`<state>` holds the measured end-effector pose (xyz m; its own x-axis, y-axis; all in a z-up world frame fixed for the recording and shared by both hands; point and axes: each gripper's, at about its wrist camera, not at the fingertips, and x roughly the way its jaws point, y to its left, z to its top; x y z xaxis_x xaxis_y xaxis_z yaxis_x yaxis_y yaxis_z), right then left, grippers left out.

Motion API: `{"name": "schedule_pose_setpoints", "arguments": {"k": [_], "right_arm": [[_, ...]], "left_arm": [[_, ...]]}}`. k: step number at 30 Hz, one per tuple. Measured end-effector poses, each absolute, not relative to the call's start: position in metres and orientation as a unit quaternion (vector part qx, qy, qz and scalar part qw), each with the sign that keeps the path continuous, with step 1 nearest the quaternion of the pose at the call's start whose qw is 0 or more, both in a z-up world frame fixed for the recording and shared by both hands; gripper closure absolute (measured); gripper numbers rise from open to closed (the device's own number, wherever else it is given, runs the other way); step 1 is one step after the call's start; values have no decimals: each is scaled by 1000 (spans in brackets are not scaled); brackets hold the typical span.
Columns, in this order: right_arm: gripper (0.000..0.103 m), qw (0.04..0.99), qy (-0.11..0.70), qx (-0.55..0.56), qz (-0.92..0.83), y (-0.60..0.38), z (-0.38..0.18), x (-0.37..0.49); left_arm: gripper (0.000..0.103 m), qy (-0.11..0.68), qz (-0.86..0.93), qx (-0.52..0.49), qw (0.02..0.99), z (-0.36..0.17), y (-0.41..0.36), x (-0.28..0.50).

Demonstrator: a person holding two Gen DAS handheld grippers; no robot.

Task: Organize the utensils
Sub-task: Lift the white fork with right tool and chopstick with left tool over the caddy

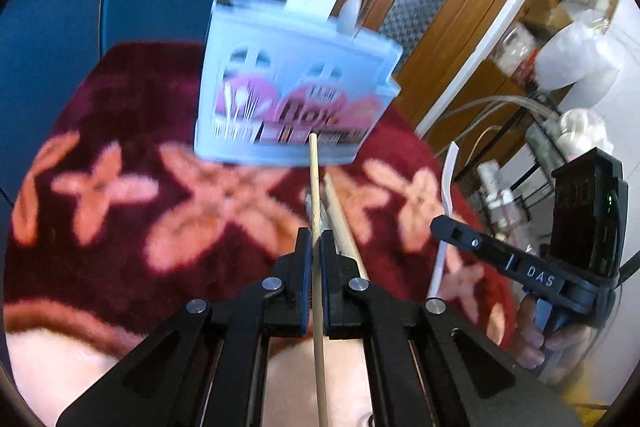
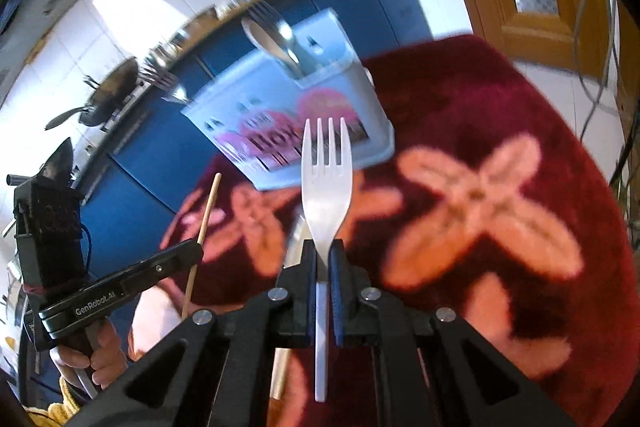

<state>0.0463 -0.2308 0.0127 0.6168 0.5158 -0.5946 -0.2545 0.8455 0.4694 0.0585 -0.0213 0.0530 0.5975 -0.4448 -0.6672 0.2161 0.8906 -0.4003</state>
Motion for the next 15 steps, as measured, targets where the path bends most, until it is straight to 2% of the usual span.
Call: {"name": "schedule_pose_setpoints", "arguments": {"k": [8, 15], "right_arm": [[95, 925, 300, 130, 195, -221, 56, 40], [95, 936, 269, 130, 187, -220, 76, 54]], "left_arm": [[101, 327, -192, -157, 912, 91, -12, 68], [101, 290, -182, -162, 926, 119, -5, 93]]}}
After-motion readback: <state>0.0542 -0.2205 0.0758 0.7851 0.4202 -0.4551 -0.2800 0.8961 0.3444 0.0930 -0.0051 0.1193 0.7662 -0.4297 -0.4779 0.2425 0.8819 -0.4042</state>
